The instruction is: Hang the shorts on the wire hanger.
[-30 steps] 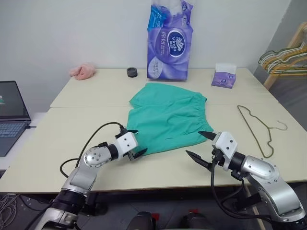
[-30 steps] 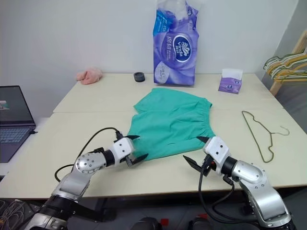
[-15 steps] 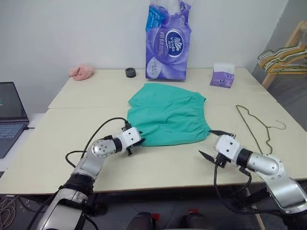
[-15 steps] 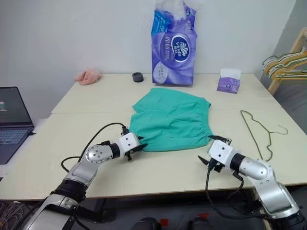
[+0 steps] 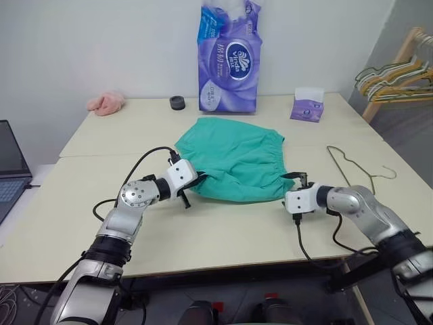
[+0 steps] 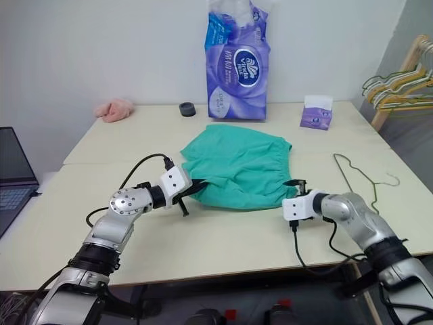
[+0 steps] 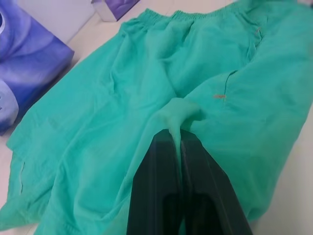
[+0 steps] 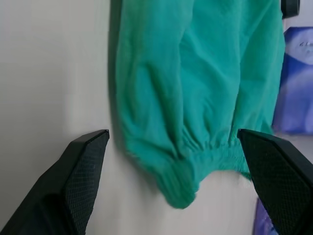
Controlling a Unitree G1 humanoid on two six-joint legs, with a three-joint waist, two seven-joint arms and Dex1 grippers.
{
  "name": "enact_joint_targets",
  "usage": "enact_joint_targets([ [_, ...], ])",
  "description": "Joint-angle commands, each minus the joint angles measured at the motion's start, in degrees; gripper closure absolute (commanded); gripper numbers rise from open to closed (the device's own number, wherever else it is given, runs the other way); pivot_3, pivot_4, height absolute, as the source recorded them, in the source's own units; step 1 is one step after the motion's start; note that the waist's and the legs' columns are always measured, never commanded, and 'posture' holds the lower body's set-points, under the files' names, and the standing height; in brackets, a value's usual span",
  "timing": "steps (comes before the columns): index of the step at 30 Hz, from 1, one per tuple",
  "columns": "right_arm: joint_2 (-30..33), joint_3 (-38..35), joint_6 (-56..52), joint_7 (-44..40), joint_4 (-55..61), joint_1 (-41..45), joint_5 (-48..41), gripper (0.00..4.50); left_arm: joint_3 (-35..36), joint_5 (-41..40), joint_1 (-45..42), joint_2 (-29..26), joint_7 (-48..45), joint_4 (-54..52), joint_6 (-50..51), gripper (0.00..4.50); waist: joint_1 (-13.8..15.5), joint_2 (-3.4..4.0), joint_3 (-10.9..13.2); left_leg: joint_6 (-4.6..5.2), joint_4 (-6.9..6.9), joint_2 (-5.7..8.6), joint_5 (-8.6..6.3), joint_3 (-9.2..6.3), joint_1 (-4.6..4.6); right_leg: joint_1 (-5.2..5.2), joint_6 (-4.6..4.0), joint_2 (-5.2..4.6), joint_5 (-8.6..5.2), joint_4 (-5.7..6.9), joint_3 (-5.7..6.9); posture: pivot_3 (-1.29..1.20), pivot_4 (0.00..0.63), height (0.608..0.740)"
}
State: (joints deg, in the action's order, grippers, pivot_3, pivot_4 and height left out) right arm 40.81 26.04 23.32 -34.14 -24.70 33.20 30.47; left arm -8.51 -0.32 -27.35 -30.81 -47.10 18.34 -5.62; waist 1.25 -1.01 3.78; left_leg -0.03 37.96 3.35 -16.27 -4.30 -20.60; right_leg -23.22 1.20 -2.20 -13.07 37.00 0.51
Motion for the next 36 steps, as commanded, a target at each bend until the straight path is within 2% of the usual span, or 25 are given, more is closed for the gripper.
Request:
enact_joint_targets([
  [1, -2.0, 1.7, 2.1, 3.5, -6.8, 3.5, 4.0, 0.42, 2.0, -1.6, -1.1, -1.2, -1.0, -2.6, 0.3, 4.50, 0.0, -0.01, 0.0, -0.02, 0.00, 0.00, 0.01, 0.00, 0.01, 0.00, 0.00, 0.00, 0.00, 0.00, -0.01, 0.04, 0.019, 0.740],
  [2, -2.4, 1.9, 2.6, 3.9, -8.0, 4.0, 4.4, 0.61, 2.1, -1.8, -1.1, -1.4, -1.2, -2.6, 0.3, 4.50, 0.0, -0.01, 0.0, -0.02, 0.00, 0.00, 0.01, 0.01, 0.01, 0.00, -0.01, 0.00, 0.00, 0.01, -0.03, 0.04, 0.019, 0.740],
  [7, -4.0, 0.8, 2.9, 5.4, -10.3, 4.8, 4.2, 2.28, 2.8, -2.1, -1.2, -2.7, -1.9, -1.6, -0.5, 4.50, 0.0, -0.01, 0.0, -0.01, 0.01, 0.01, 0.01, 0.01, 0.02, 0.00, -0.04, -0.01, 0.01, 0.03, -0.06, 0.05, 0.018, 0.740],
  [13, -4.2, -1.7, 2.0, 2.6, -8.1, 3.9, 0.3, 4.42, 2.6, -2.4, -0.6, -4.5, -4.9, -1.1, -0.9, 4.50, 0.0, 0.00, 0.0, -0.01, 0.00, 0.01, 0.00, 0.02, 0.00, -0.04, -0.06, 0.00, 0.02, 0.05, -0.07, 0.04, 0.014, 0.740],
  [19, -2.0, -4.6, -2.5, -8.4, 2.7, -1.2, -8.4, 4.47, -1.2, -4.8, 6.1, -10.6, -18.6, -7.3, 2.6, 4.50, -0.2, 0.06, 0.0, 0.02, -0.02, 0.00, -0.02, 0.03, 0.01, -0.04, -0.06, 0.00, 0.02, 0.07, -0.08, 0.03, 0.013, 0.740],
  [23, 3.6, -6.2, -9.8, -19.7, 16.2, -8.7, -15.4, 4.47, -4.3, -5.7, 13.3, -16.4, -26.9, -14.5, 6.2, 4.50, -0.2, 0.08, 0.0, 0.15, -0.01, -0.02, -0.10, 0.02, -0.02, -0.05, -0.06, 0.00, 0.02, 0.06, -0.06, 0.01, 0.016, 0.740],
  [31, 12.9, -10.3, -25.5, -30.8, 39.6, -22.1, -25.9, 4.47, -5.7, -13.4, 27.3, -24.8, -34.0, -34.2, 19.2, 4.50, 0.0, 0.13, 0.0, 0.27, 0.03, -0.06, -0.17, 0.05, -0.01, -0.01, -0.03, -0.01, -0.05, 0.03, -0.03, -0.01, 0.026, 0.740],
  [36, 17.1, -11.0, -31.9, -34.3, 47.3, -26.1, -29.3, 4.47, -5.1, -15.3, 29.6, -27.1, -34.2, -37.7, 22.3, 4.50, 0.1, 0.17, 0.0, 0.30, 0.04, -0.09, -0.19, 0.06, 0.05, 0.05, 0.23, -0.01, -0.23, 0.00, 0.03, -0.01, 0.026, 0.740],
])
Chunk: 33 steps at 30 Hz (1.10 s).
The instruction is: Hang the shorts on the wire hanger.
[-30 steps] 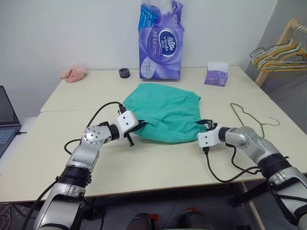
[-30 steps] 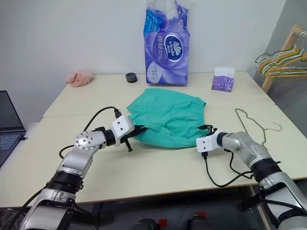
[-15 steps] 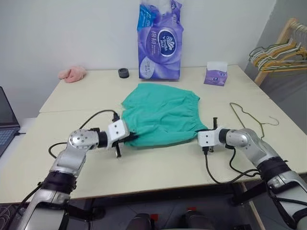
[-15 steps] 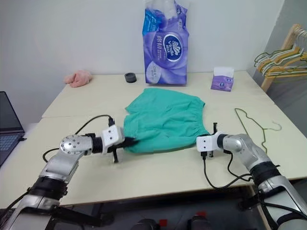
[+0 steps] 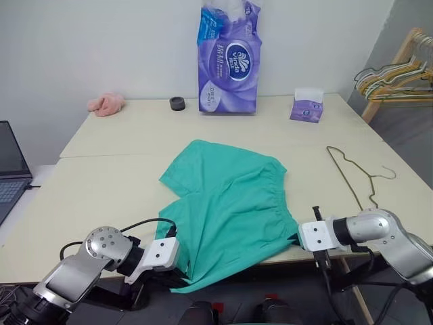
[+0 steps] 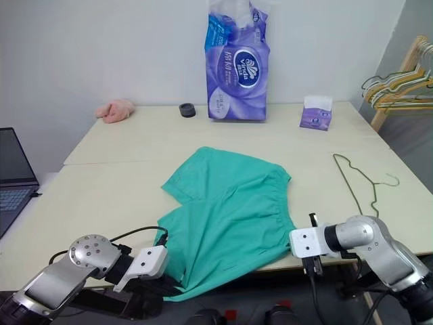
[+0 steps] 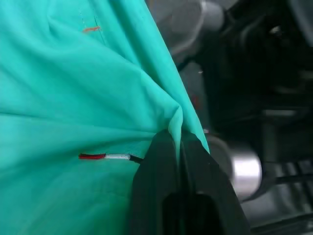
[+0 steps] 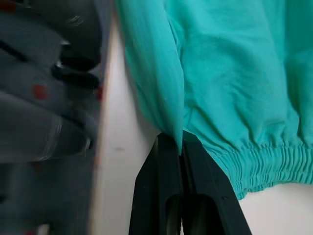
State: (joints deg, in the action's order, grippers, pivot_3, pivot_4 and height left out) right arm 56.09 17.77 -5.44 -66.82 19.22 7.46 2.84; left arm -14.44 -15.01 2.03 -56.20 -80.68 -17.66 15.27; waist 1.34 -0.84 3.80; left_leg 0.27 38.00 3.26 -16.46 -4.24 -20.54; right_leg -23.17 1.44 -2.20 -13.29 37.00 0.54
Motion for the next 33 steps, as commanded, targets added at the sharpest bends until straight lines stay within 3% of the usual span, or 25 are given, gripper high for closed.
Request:
enact_joint_targets([
  [1, 1.9, -2.5, -4.2, -1.7, 4.1, -0.5, -1.8, 4.47, 0.8, -0.6, 0.2, -1.8, -0.5, -1.8, 1.7, 4.50, 0.0, 0.00, 0.0, 0.00, 0.00, 0.00, 0.00, 0.00, 0.01, 0.01, 0.00, 0.00, 0.00, 0.00, 0.01, -0.01, 0.026, 0.740],
  [6, 0.2, -0.7, -8.9, -1.6, 6.1, 0.7, -2.1, 4.47, 0.2, -1.4, -1.3, -0.5, 1.3, -1.7, 5.7, 4.50, 0.0, 0.00, 0.0, 0.00, -0.01, 0.00, 0.00, 0.02, 0.01, 0.00, 0.00, 0.01, -0.01, -0.01, 0.00, 0.00, 0.029, 0.740],
  [8, 1.2, -0.4, -10.3, -3.5, 7.3, 0.4, -2.9, 4.07, 0.2, -1.7, -1.9, -0.5, 1.7, -1.7, 6.9, 4.04, 0.0, 0.00, 0.0, 0.00, 0.00, 0.01, 0.00, 0.01, 0.00, 0.00, 0.01, 0.01, -0.01, 0.00, 0.00, 0.00, 0.029, 0.740],
  [16, 4.5, -4.5, -15.1, -7.4, 11.7, 1.0, -8.6, 1.47, 2.2, -4.5, -0.9, -1.5, 1.0, -4.6, 9.8, 1.76, 0.0, 0.03, 0.1, -0.01, -0.01, -0.01, -0.01, 0.00, -0.01, -0.01, 0.00, 0.00, -0.01, -0.02, 0.00, 0.01, 0.027, 0.740],
  [20, 3.0, -11.9, -20.9, -4.2, 11.0, 2.6, -14.6, 0.10, 5.5, -9.6, -4.5, 7.1, 8.7, -5.1, 12.3, 0.55, 0.3, 0.02, 0.1, -0.01, 0.02, 0.01, -0.01, -0.01, -0.01, 0.01, 0.03, -0.05, 0.00, -0.03, 0.01, 0.02, 0.029, 0.740],
  [22, 1.3, -17.4, -25.6, -0.7, 9.2, 3.5, -17.5, 0.00, 6.6, -9.7, -7.7, 13.8, 15.8, -4.3, 13.0, 0.04, 0.7, -0.07, 0.1, -0.01, 0.10, 0.02, -0.01, -0.06, -0.05, 0.04, 0.08, -0.06, 0.04, -0.05, 0.04, 0.02, 0.031, 0.740],
  [28, -2.7, -28.7, -33.3, 8.6, 6.5, 1.2, -21.3, 0.00, 8.2, -8.4, -12.1, 23.3, 28.0, -4.7, 14.4, 0.04, 1.3, -0.19, 0.1, -0.02, 0.07, 0.02, -0.01, -0.03, -0.07, -0.01, -0.18, -0.06, 0.22, -0.03, -0.04, 0.01, 0.039, 0.740],
  [33, -10.7, -33.9, -38.9, 30.9, -7.1, 3.3, -12.4, 0.00, 5.7, -1.6, -19.6, 28.3, 35.3, -1.8, 9.3, 0.04, 1.7, -0.23, 0.0, -0.04, 0.15, 0.08, 0.00, 0.01, -0.09, 0.02, -0.16, -0.07, 0.26, -0.02, -0.08, -0.01, 0.043, 0.740],
])
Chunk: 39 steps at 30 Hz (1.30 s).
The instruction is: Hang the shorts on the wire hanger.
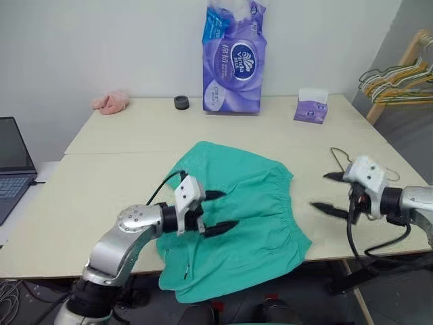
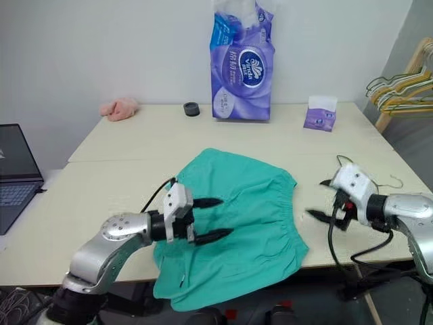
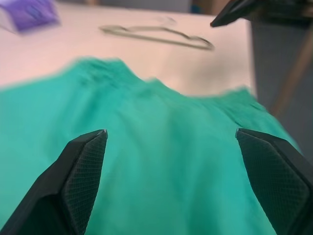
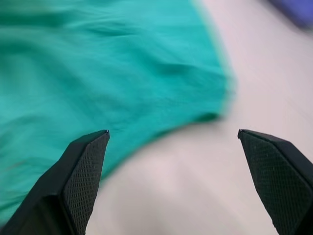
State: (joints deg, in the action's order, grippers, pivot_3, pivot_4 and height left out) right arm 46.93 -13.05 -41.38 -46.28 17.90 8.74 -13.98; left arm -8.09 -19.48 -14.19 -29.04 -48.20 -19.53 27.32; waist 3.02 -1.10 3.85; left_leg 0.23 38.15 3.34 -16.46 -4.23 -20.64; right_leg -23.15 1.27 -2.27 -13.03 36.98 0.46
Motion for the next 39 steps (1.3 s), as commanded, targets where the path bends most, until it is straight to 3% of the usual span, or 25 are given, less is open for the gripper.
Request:
enact_joint_targets([
  [1, -2.4, -3.7, -5.6, 13.2, -8.8, 2.9, 5.1, 0.00, -1.3, 3.3, -4.7, 1.5, 2.9, 0.2, -2.7, 0.04, 0.1, 0.06, 0.0, 0.00, 0.00, 0.04, 0.00, 0.03, 0.00, 0.00, -0.02, -0.01, 0.01, 0.00, -0.03, -0.01, 0.043, 0.740],
  [6, -3.5, -3.7, -2.1, 21.2, -21.9, 5.8, 8.9, 0.00, -3.7, 3.7, -8.5, 2.2, 0.8, 1.3, -3.7, 0.04, -0.8, 0.23, -0.1, -0.02, -0.07, 0.04, 0.02, 0.15, 0.00, -0.06, -0.11, -0.02, -0.03, 0.00, -0.15, -0.03, 0.044, 0.740],
  [12, -4.0, -3.5, 0.7, 22.1, -35.7, 9.9, 8.0, 0.00, -6.2, 5.0, -10.5, 2.1, -2.5, 4.1, -7.2, 0.04, -2.8, 0.33, 0.0, 0.02, -0.12, -0.01, 0.01, 0.25, 0.07, -0.04, -0.13, 0.07, -0.05, 0.02, -0.21, -0.03, 0.048, 0.740],
  [20, -5.1, -1.3, -1.0, 18.2, -43.6, 11.8, 6.0, 0.00, -6.5, 5.5, -10.4, 2.5, -2.8, 4.1, -8.0, 0.04, -3.3, 0.29, 0.0, 0.09, -0.13, -0.03, -0.03, 0.33, 0.19, 0.05, -0.10, 0.11, -0.04, 0.02, -0.31, -0.02, 0.050, 0.740],
  [23, -5.4, 0.5, -1.2, 17.3, -46.2, 12.2, 6.8, 0.60, -6.5, 5.5, -10.4, 2.6, -2.8, 4.0, -8.0, 0.00, -3.4, 0.21, -0.1, 0.12, -0.13, -0.06, -0.04, 0.41, 0.31, 0.13, -0.09, 0.16, -0.05, 0.02, -0.39, -0.02, 0.050, 0.740],
  [28, -6.4, 1.2, -2.2, 16.8, -50.9, 12.8, 6.7, 2.34, -6.6, 5.7, -10.4, 2.9, -2.6, 4.0, -8.2, 0.00, -3.3, -0.11, -0.1, 0.34, -0.18, -0.07, -0.20, 0.39, 1.08, 1.01, 0.23, 0.19, -0.29, -0.15, -0.38, -0.02, 0.048, 0.740],
  [34, -7.4, 1.2, -1.1, 17.9, -52.4, 12.8, 7.1, 4.44, -6.1, 6.0, -10.2, 3.5, -1.5, 4.5, -9.2, 0.00, -3.0, -0.87, -0.6, 0.38, -0.15, -0.02, -0.24, 0.44, 1.24, 1.19, 0.32, 0.09, -0.31, -0.24, -0.47, -0.02, 0.048, 0.740],
  [39, -7.2, 0.4, -0.7, 18.6, -48.6, 13.9, 6.5, 4.48, -2.0, 3.5, -11.3, 3.7, -0.8, 8.7, -8.0, 0.00, -3.1, -0.94, -0.7, 0.37, -0.15, -0.03, -0.25, 0.44, 1.26, 1.20, 0.33, 0.06, -0.32, -0.24, -0.50, -0.02, 0.047, 0.740],
])
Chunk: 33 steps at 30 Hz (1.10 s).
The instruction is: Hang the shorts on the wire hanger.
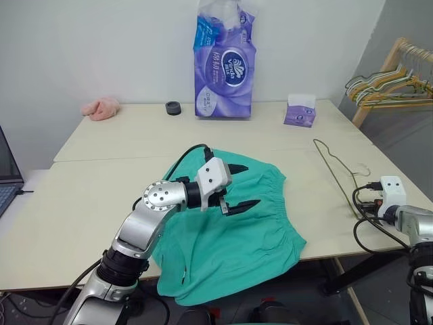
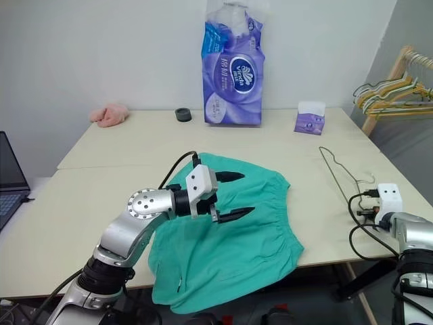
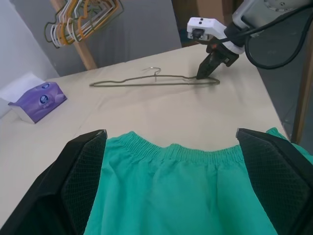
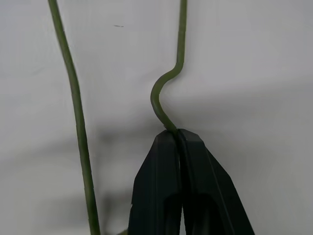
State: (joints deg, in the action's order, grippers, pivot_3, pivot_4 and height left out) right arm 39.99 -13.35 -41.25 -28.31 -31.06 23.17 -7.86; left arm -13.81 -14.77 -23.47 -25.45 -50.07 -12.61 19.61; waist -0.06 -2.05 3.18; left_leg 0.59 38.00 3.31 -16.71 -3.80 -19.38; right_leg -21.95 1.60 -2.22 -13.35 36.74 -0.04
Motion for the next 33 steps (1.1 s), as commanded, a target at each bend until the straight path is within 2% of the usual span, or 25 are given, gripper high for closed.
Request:
enact_joint_targets([
  [1, 0.3, 1.5, -0.2, 0.0, 2.0, -0.8, 0.8, 4.48, 4.4, -1.2, -2.2, -0.2, 0.9, 2.8, -1.1, 0.00, 0.0, 0.05, 0.0, 0.00, 0.00, 0.00, 0.00, 0.00, 0.00, -0.01, 0.00, 0.00, 0.00, 0.00, 0.00, -0.02, 0.047, 0.740],
  [5, 3.6, 7.8, 7.5, -3.7, 15.4, -4.0, 4.6, 4.48, 8.9, -0.3, -6.1, -1.1, 3.1, 11.0, -3.4, 0.00, 0.0, 0.46, 0.3, -0.01, -0.01, 0.01, -0.01, 0.03, -0.13, -0.20, 0.05, 0.00, -0.03, 0.05, -0.03, -0.03, 0.045, 0.740],
  [9, 5.6, 11.3, 15.1, -5.1, 24.0, -5.9, 7.8, 4.48, 12.7, -0.5, -10.7, -2.7, 3.8, 19.2, -4.0, 0.00, -0.3, 1.03, 0.6, -0.02, 0.00, 0.02, -0.01, 0.09, -0.38, -0.49, 0.13, 0.00, -0.04, 0.12, -0.10, -0.03, 0.043, 0.740],
  [17, 9.6, 15.7, 33.9, -3.9, 27.3, -4.5, 16.6, 4.48, 17.1, -5.5, -16.8, -8.7, -4.8, 32.4, 4.4, 0.00, -0.3, 1.07, 0.7, -0.05, -0.03, 0.04, -0.03, 0.24, -0.55, -0.83, 0.17, 0.01, -0.05, 0.19, -0.25, -0.04, 0.037, 0.740],
  [20, 10.6, 16.9, 42.0, -3.4, 27.3, -3.7, 19.8, 4.48, 16.4, -7.3, -16.3, -10.6, -10.2, 32.7, 9.3, 0.00, -0.5, 1.06, 0.8, -0.05, -0.03, 0.04, -0.03, 0.28, -0.54, -0.83, 0.17, 0.02, -0.05, 0.19, -0.29, -0.04, 0.037, 0.740],
  [25, 10.8, 19.5, 54.3, -3.3, 28.3, -2.1, 24.1, 4.48, 12.2, -10.2, -12.2, -14.6, -21.1, 26.8, 17.4, 0.00, -1.2, 1.07, 0.8, -0.06, -0.06, 0.03, -0.04, 0.38, -0.55, -0.91, 0.13, 0.02, -0.03, 0.22, -0.40, -0.05, 0.034, 0.740],
  [33, 8.6, 22.7, 63.8, -5.2, 31.0, 0.9, 26.1, 4.48, 9.6, -8.5, -11.9, -14.3, -22.5, 26.8, 17.7, 0.00, -1.7, 1.04, 0.8, -0.07, -0.06, 0.01, -0.05, 0.47, -0.61, -1.09, -0.09, 0.03, 0.09, 0.28, -0.53, -0.06, 0.030, 0.740],
])
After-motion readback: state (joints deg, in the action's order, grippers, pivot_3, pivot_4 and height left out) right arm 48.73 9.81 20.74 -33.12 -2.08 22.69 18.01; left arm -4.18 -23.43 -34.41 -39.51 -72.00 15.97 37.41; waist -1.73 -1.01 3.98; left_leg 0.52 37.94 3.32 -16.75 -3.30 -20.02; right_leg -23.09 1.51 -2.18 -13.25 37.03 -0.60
